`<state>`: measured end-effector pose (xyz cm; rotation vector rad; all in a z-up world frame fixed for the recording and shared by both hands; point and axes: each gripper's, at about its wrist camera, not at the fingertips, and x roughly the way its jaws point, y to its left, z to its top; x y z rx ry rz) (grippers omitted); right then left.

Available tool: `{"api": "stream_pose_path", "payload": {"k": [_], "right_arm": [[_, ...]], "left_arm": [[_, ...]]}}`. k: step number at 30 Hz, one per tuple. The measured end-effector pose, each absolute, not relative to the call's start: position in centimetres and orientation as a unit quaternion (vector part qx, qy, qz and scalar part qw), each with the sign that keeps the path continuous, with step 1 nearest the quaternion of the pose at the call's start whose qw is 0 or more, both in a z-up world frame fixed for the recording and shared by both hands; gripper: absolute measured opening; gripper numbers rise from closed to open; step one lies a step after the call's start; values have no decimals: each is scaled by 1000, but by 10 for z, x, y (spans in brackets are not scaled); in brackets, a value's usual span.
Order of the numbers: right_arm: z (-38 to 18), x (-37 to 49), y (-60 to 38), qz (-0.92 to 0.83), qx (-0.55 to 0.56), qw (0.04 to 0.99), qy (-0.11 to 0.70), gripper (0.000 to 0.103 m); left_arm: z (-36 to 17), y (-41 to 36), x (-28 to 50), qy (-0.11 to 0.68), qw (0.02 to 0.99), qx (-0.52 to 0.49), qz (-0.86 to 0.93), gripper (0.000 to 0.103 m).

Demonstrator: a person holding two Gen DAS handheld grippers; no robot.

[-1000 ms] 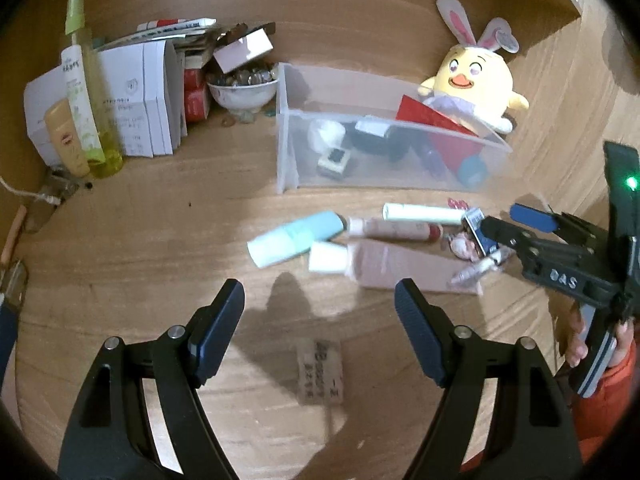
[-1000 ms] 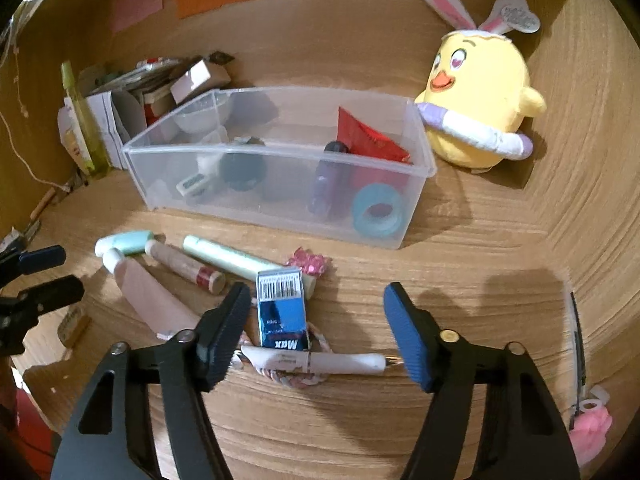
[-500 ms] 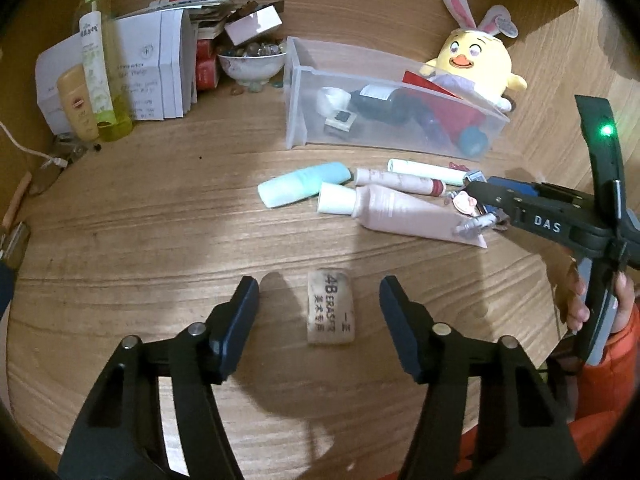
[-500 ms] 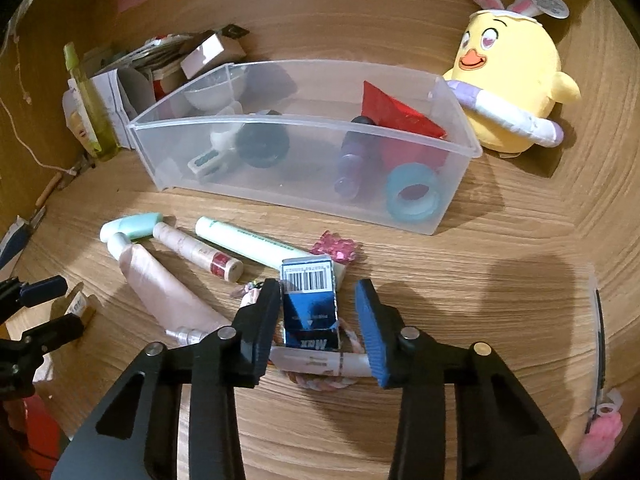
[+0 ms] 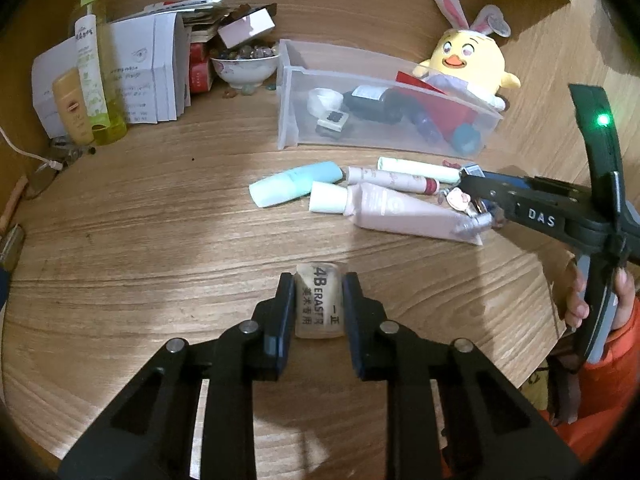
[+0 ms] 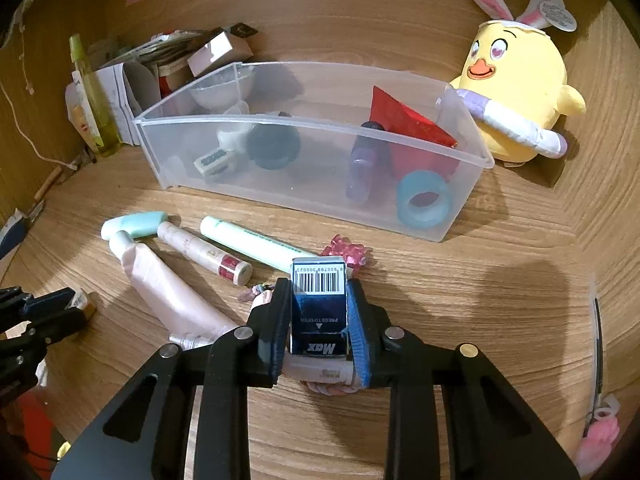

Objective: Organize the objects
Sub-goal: 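Carry the eraser and blue Max box over the clear box with both grippers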

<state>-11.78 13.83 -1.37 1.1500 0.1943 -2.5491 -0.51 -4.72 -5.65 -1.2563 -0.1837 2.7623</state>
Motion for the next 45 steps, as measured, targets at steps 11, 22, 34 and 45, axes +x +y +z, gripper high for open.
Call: {"api": "stream_pose_path", "payload": {"k": [11, 22, 34, 45], "right_arm": [[18, -110, 151, -914, 364, 170, 55, 25], [41, -108, 163, -926, 334, 173, 45, 25], [66, -118, 180, -938, 300, 171, 31, 25], [80, -139, 181, -944, 281, 170, 36, 25]], "left_arm": [[-28, -54, -18, -80, 49, -375, 922, 24], [10, -47, -45, -90, 71, -342, 933, 24], [45, -37, -72, -75, 73, -311, 945, 24], [57, -30, -103, -74, 73, -304, 947, 24]]}}
